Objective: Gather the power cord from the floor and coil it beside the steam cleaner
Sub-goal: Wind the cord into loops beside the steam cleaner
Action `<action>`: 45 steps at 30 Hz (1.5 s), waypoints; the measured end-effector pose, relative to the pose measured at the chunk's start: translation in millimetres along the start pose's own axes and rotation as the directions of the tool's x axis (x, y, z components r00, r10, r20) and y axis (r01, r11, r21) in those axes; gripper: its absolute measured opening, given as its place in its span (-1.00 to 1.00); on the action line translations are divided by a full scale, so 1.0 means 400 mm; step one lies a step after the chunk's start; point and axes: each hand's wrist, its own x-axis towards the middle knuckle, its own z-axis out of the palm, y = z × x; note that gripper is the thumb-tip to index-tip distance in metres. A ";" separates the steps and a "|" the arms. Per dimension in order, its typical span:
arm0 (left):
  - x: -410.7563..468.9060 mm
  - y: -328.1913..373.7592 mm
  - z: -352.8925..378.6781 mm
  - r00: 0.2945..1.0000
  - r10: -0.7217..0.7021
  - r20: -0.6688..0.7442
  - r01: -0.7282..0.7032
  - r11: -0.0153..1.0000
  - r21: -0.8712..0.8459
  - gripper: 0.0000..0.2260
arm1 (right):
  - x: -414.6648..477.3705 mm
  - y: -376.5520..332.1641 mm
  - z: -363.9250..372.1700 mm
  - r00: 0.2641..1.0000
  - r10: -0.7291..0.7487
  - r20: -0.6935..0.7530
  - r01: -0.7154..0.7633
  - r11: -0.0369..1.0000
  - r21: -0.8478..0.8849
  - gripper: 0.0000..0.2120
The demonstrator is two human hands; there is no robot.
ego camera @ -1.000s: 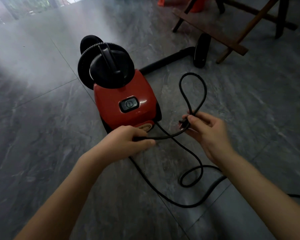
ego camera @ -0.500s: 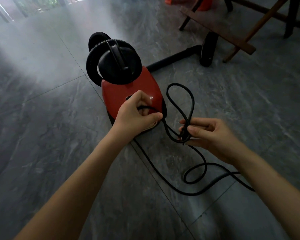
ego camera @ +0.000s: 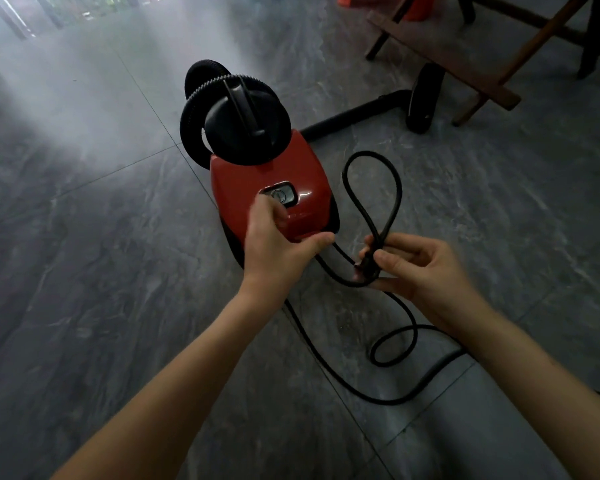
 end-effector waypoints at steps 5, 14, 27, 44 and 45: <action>-0.049 -0.008 -0.018 0.999 -0.018 0.028 0.022 0.990 -0.139 -0.71 | 0.003 0.001 0.009 0.999 -0.020 -0.032 0.021 0.999 0.028 -0.71; -0.114 -0.021 -0.020 0.929 -0.370 0.034 0.364 0.887 -0.283 -0.68 | -0.003 0.001 0.007 0.996 -0.019 -0.088 0.017 0.999 -0.027 -0.82; -0.063 -0.001 0.001 0.896 -0.291 0.335 0.422 0.792 -0.441 -0.79 | -0.039 -0.001 0.014 1.000 -0.004 0.009 0.006 0.958 -0.285 -0.79; -0.042 0.053 0.012 0.780 -0.005 0.625 0.405 0.765 -0.500 -0.74 | -0.061 0.006 0.071 0.990 -0.059 0.129 0.100 0.934 -0.343 -0.70; -0.040 0.054 0.011 0.788 0.004 0.616 0.380 0.783 -0.492 -0.73 | -0.061 0.005 0.070 0.990 -0.063 0.122 0.101 0.937 -0.333 -0.70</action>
